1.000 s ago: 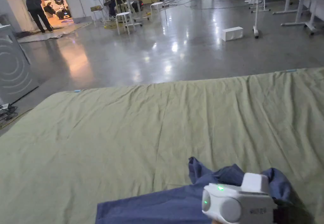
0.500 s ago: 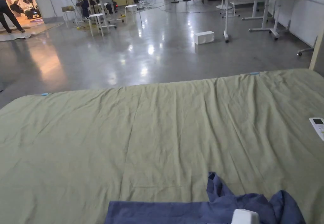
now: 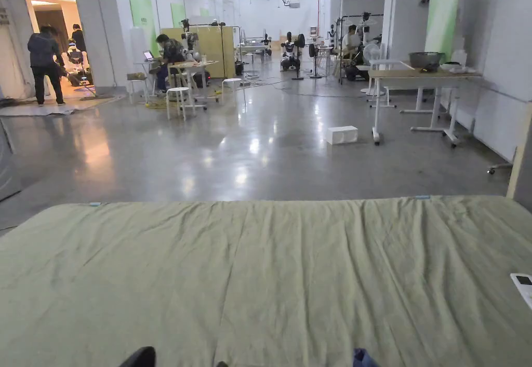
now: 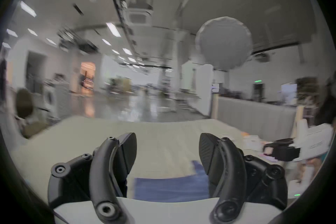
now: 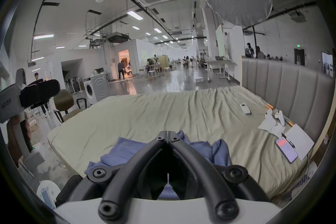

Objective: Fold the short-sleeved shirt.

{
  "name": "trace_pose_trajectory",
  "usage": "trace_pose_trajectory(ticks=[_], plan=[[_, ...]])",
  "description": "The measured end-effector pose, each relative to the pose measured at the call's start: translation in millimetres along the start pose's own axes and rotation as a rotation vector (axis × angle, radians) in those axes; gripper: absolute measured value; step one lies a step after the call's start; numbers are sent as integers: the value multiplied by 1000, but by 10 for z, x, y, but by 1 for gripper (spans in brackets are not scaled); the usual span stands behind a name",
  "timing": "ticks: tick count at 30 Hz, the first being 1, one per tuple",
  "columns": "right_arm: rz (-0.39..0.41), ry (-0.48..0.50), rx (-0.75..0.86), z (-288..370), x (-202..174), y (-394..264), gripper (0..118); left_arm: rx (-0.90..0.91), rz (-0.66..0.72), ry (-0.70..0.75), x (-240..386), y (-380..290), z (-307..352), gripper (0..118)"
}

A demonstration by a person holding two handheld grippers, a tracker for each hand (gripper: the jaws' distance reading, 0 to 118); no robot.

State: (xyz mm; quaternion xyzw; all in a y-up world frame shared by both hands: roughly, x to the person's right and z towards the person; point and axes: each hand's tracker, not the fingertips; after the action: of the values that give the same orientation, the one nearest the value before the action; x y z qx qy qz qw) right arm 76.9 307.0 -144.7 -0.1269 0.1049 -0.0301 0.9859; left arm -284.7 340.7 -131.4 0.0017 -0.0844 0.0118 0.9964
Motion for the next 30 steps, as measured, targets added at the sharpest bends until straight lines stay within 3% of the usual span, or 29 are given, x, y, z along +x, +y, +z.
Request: trace_pose_trajectory(ticks=[1,2,3,4,8,17,30], plan=[[5,-3,10,6,-47,30,0,-4,-40,135,54,-10,57,55],[11,-6,26,11,-87,57,0,-4,-77,228,45,0,170,32],[12,-7,35,15,-114,75,0,-4,-106,176,-23,-4,127,12],[12,-9,45,21,-140,93,0,-4,-131,189,-41,-3,183,7],[14,-10,60,66,-190,125,0,-57,-94,188,-134,-8,357,0],[6,-30,60,107,-177,107,0,-106,-63,179,-112,-56,523,0],[7,-33,50,128,-164,82,0,-121,-131,160,-22,-73,515,0]])
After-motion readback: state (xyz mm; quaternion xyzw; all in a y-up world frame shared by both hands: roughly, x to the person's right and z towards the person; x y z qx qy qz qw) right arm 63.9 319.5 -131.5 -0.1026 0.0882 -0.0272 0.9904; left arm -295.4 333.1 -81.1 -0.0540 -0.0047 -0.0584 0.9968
